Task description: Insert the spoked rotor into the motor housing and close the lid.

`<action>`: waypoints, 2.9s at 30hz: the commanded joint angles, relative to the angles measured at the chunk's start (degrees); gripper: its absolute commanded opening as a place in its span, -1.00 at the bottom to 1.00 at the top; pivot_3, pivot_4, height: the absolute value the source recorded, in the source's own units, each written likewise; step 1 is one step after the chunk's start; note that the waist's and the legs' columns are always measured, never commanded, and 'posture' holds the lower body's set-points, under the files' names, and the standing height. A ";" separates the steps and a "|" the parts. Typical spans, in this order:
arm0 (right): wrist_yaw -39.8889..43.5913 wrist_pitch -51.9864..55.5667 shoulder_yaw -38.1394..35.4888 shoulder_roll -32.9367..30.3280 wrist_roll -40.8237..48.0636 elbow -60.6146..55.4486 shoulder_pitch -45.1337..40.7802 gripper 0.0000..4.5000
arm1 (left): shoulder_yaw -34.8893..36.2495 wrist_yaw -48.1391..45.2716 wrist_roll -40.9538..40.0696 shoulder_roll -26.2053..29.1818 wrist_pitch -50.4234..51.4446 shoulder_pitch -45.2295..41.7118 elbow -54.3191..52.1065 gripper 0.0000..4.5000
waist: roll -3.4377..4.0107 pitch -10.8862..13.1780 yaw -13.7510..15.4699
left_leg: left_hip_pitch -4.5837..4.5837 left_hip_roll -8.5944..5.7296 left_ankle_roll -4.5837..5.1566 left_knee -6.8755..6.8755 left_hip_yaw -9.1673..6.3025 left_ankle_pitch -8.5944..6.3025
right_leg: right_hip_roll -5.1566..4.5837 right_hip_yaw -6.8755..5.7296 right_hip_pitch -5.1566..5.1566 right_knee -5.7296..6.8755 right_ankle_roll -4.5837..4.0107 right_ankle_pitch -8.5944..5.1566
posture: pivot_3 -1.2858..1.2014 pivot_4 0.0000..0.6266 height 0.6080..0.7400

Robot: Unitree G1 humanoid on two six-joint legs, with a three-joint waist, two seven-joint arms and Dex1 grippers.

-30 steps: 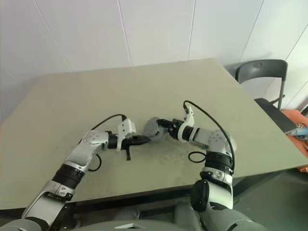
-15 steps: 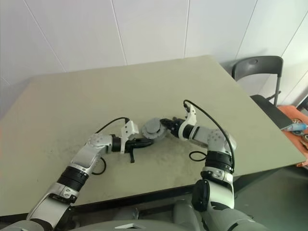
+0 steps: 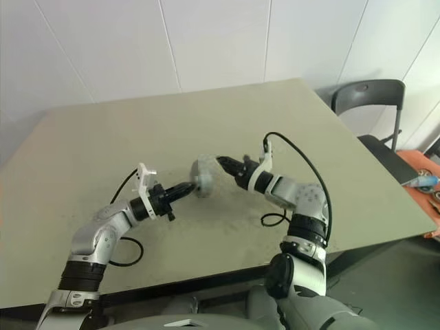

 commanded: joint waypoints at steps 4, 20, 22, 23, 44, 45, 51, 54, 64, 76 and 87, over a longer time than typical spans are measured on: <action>-2.31 -2.78 -0.64 2.72 6.10 -2.44 0.25 -0.42 | 4.65 6.50 -4.17 -3.37 0.24 2.97 -2.97 -0.72 | 0.00 0.00 -0.04 | 0.03 0.01 0.00 -0.01 -0.01 -0.01 | 0.00 -0.01 0.02 0.01 0.00 0.00 | 0.03 -1.00 1.00; -0.72 -7.38 10.59 -2.47 2.85 -4.83 3.56 -0.42 | 2.80 7.62 -3.18 -5.14 -2.66 1.88 -2.67 0.98 | 0.01 0.01 -0.05 | -0.01 0.00 -0.01 -0.05 0.02 -0.01 | 0.00 -0.01 0.00 -0.05 -0.01 -0.01 | 0.03 -1.00 1.00; 3.29 -10.94 19.86 -7.00 -3.43 -7.25 5.05 -0.42 | 2.65 7.89 -3.18 -5.29 -2.80 2.08 -3.06 0.98 | 0.01 0.01 -0.05 | -0.02 0.00 -0.01 -0.05 0.02 -0.01 | 0.00 -0.01 0.00 -0.08 -0.01 -0.02 | 0.03 -1.00 1.00; 4.93 -12.63 22.69 -8.52 -5.26 -7.69 5.28 -0.42 | 2.62 7.95 -3.19 -5.31 -2.91 2.06 -3.01 0.98 | 0.01 0.01 -0.08 | -0.03 0.00 -0.01 -0.05 0.03 -0.01 | 0.00 -0.01 0.00 -0.11 -0.01 -0.02 | 0.03 -1.00 1.00; 17.43 -28.04 45.66 -18.39 -24.20 -12.99 4.15 0.99 | 3.26 6.51 -3.72 -3.60 -3.12 1.34 -1.06 1.00 | -0.07 0.06 0.09 | -0.07 0.00 -0.02 -0.05 0.04 -0.01 | 0.00 -0.01 0.03 -0.28 0.00 -0.02 | 0.03 -1.00 1.00; 17.18 -28.59 46.13 -18.39 -25.21 -12.50 4.00 0.99 | 3.13 6.55 -3.65 -3.68 -3.12 1.34 -1.10 1.00 | -0.07 0.06 0.10 | -0.07 0.00 -0.02 -0.05 0.05 -0.01 | -0.01 -0.01 0.03 -0.28 0.00 -0.02 | 0.03 -1.00 1.00; 14.79 -30.32 46.11 -16.30 -29.01 -9.03 3.48 0.91 | 2.59 7.06 -3.43 -4.12 -3.03 1.39 -1.59 1.00 | -0.09 0.06 0.10 | -0.08 0.00 -0.02 -0.05 0.05 -0.01 | -0.01 -0.01 0.03 -0.30 0.00 -0.01 | 0.03 -1.00 1.00; 14.67 -30.70 45.60 -15.53 -29.47 -8.88 3.82 0.55 | 2.52 7.46 -3.43 -4.28 -2.90 1.47 -2.04 1.00 | -0.09 0.06 0.08 | -0.06 0.00 -0.02 -0.06 0.04 -0.01 | 0.00 -0.01 0.03 -0.29 0.00 -0.01 | 0.03 -1.00 1.00; 14.94 -30.18 44.18 -15.00 -29.13 -9.21 4.60 -0.47 | 1.43 9.29 -3.35 -5.19 -2.20 1.53 -3.72 1.00 | -0.09 0.06 0.08 | -0.01 0.00 -0.02 -0.02 0.04 -0.01 | 0.00 -0.01 0.12 -0.30 0.00 -0.02 | 0.03 -1.00 1.00; 12.57 -27.95 31.95 -8.09 -19.94 -7.14 3.66 -0.47 | 3.78 11.48 -7.78 -5.88 0.57 1.12 -6.65 1.00 | -0.10 0.09 0.08 | -0.06 0.00 -0.02 -0.02 0.02 -0.01 | 0.00 -0.01 0.07 -0.29 0.00 -0.01 | 0.03 -1.00 1.00; 4.95 -25.52 16.54 -0.31 -8.11 -2.73 0.52 -0.47 | 9.33 17.35 -14.76 -6.80 5.00 -1.20 -5.34 1.00 | -0.10 0.10 0.07 | -0.14 0.00 -0.02 -0.10 0.00 -0.01 | 0.00 -0.01 -0.03 -0.33 -0.01 0.01 | 0.03 -1.00 1.00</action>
